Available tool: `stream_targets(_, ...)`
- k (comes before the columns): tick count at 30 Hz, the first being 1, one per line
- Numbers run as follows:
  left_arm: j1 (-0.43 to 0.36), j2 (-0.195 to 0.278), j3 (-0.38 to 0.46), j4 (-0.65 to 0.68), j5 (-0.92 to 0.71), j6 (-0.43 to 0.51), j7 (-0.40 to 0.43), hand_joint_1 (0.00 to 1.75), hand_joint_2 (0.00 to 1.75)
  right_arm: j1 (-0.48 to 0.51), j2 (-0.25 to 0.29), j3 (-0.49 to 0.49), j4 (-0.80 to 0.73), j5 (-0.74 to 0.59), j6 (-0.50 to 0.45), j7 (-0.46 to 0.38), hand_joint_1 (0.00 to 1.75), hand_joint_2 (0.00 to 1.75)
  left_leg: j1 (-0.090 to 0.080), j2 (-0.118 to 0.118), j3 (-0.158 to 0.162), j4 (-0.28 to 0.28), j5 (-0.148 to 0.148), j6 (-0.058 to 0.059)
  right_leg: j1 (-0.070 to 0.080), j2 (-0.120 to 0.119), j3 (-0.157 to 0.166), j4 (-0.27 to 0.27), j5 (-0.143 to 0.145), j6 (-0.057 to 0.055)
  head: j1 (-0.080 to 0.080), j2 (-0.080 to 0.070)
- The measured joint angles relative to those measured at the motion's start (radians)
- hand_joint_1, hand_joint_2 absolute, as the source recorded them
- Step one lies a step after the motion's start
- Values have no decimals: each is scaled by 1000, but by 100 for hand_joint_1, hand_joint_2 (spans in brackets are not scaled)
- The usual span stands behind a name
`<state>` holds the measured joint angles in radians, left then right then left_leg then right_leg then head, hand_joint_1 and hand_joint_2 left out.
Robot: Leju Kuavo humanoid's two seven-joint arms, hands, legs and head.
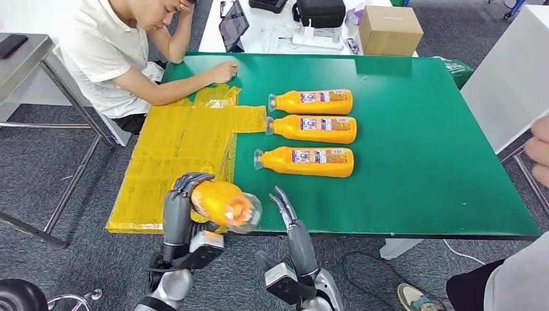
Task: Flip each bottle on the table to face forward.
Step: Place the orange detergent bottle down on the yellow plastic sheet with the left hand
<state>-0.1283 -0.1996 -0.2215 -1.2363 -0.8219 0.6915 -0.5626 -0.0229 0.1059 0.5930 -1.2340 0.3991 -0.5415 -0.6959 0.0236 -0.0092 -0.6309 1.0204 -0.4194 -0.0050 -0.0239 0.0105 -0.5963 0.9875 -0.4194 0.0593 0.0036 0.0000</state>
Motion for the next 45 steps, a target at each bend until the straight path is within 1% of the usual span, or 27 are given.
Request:
stream_targets(1, -17, -10, 50, 24, -125, 2, 14, 175, 175, 1, -1, -7, -17, 7, 5, 2, 0, 0, 0, 1, 0, 0, 0, 0, 0, 0, 0, 0, 0, 0, 0, 0)
stream_targets(2, -32, -15, 85, 49, -193, 3, 34, 175, 175, 1, -1, -14, -29, 13, 7, 3, 0, 0, 0, 1, 0, 0, 0, 0, 0, 1, 0, 0, 0, 0, 0, 0)
stream_targets(3, -46, -17, 110, 73, -220, 4, 57, 175, 175, 2, -1, -20, -38, 17, 10, 4, 0, 0, 0, 2, 1, 0, 0, 0, 0, 1, -1, 0, 0, 0, 0, 0)
stream_targets(6, -101, -15, 137, 160, -160, 5, 142, 175, 175, 4, -2, -30, -62, 15, 17, 2, 0, 0, 0, 0, 0, 0, 1, 0, 0, 0, 0, 0, 0, 0, 0, 0)
stream_targets(9, -183, 0, 129, 282, -127, -10, 255, 175, 175, 3, -2, -27, -92, -9, 11, 0, 0, 0, 0, -1, 0, 0, 1, 0, 0, -1, 0, 0, 0, 0, -1, 0)
stream_targets(12, -275, 24, 106, 409, -142, -63, 342, 175, 175, 1, -2, -22, -120, -30, 4, -1, 0, 0, 0, 0, 0, 0, 1, 0, 0, -1, 1, 0, 0, 0, 0, 0)
stream_targets(15, -366, 45, 81, 518, -167, -140, 416, 175, 175, -4, -3, -18, -138, -42, 9, -2, 0, 0, 0, -1, 1, 0, 2, 0, 0, -1, 2, 0, 0, 0, 0, 0)
stream_targets(18, -449, 59, 60, 609, -190, -235, 481, 168, 175, -8, -3, -18, -142, -42, 30, -2, 0, 0, 0, -1, 3, 0, 1, 0, 0, -1, 5, 0, 0, 0, 0, 0)
stream_targets(21, -515, 71, 36, 681, -213, -328, 526, 166, 175, -9, -3, -19, -142, -41, 47, -2, 0, 0, 0, -1, 6, 0, 1, 0, 0, -1, 8, 0, 0, 0, 0, 0)
stream_targets(22, -531, 74, 30, 699, -218, -347, 533, 147, 175, -9, -3, -20, -142, -41, 50, -2, 0, 0, 0, 0, 7, 0, 1, 0, 0, -1, 8, 0, 0, 0, 0, 0)
stream_targets(25, -561, 79, 13, 741, -233, -375, 545, 22, 175, -9, -3, -21, -141, -40, 54, -2, 0, 0, 0, 1, 10, 0, 1, -1, 0, 0, 10, 0, 0, 0, 0, 0)
stream_targets(26, -568, 81, 7, 752, -242, -384, 553, 0, 175, -9, -3, -21, -141, -39, 55, -2, 0, 0, 0, 1, 10, 0, 1, -1, 0, 0, 10, 0, 1, 0, 0, 0)
stream_targets(32, -586, 95, -54, 795, -343, -498, 631, 0, 175, -8, -3, -28, -130, -24, 58, -2, 0, 0, 0, 0, 10, 0, 1, 0, 0, 0, 11, 1, 0, 0, 0, 0)
stream_targets(38, -604, 101, -102, 810, -391, -547, 658, 0, 175, -7, -3, -36, -116, -21, 61, -2, 0, 0, 0, 0, 10, 0, 1, 0, 0, 0, 11, 0, 0, 0, 0, 0)
stream_targets(41, -604, 100, -130, 810, -421, -538, 669, 0, 175, -7, -2, -45, -108, -8, 68, -2, 0, 0, 0, 0, 10, 0, 1, 0, 0, 0, 11, 0, 0, 0, 0, 0)
stream_targets(45, -574, 90, -156, 781, -430, -468, 648, 0, 175, 0, 3, -59, -102, 21, 73, -2, 0, 0, 0, -1, 10, 0, 1, 0, 0, -1, 11, 0, 0, 0, -1, 0)
